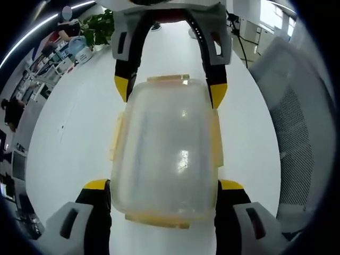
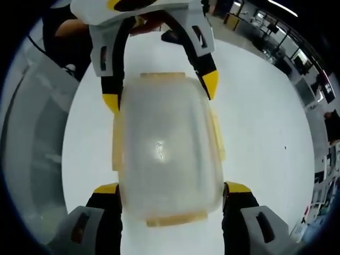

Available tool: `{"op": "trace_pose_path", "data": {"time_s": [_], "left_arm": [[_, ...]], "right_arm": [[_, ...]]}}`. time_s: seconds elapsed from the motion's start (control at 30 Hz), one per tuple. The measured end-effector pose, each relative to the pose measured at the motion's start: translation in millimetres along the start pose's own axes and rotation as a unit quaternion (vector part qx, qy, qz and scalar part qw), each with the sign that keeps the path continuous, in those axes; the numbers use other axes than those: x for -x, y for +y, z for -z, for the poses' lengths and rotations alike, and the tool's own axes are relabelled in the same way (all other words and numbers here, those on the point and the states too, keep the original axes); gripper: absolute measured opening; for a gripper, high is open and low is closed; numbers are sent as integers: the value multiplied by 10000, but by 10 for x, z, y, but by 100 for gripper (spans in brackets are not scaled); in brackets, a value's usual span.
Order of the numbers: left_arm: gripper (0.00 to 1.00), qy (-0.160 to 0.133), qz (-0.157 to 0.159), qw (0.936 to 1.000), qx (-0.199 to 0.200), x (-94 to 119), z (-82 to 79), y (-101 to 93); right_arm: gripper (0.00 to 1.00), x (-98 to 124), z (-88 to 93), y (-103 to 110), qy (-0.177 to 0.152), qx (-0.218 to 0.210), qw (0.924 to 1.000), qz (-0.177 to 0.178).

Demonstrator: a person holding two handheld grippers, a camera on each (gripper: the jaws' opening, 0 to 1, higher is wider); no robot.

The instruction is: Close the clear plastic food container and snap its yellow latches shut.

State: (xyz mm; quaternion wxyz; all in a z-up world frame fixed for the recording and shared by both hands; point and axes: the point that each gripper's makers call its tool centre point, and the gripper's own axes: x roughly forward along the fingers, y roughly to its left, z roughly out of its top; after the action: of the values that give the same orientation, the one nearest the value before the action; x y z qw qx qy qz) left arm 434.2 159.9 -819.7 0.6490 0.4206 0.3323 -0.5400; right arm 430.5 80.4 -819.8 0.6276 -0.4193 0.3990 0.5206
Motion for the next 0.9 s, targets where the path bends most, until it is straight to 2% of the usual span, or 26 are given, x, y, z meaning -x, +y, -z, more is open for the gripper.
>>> {"op": "trace_pose_path", "data": {"time_s": [0.33,0.9], "left_arm": [[82,-1,-19,10000,-20,-19,30,138],[82,19,-85,9999,59,-63,27,332]], "right_arm": [[78,-33,-50,-140,-151,-43,9999,43],[79,-79,-69,-355,-188,26,9998,61]]}}
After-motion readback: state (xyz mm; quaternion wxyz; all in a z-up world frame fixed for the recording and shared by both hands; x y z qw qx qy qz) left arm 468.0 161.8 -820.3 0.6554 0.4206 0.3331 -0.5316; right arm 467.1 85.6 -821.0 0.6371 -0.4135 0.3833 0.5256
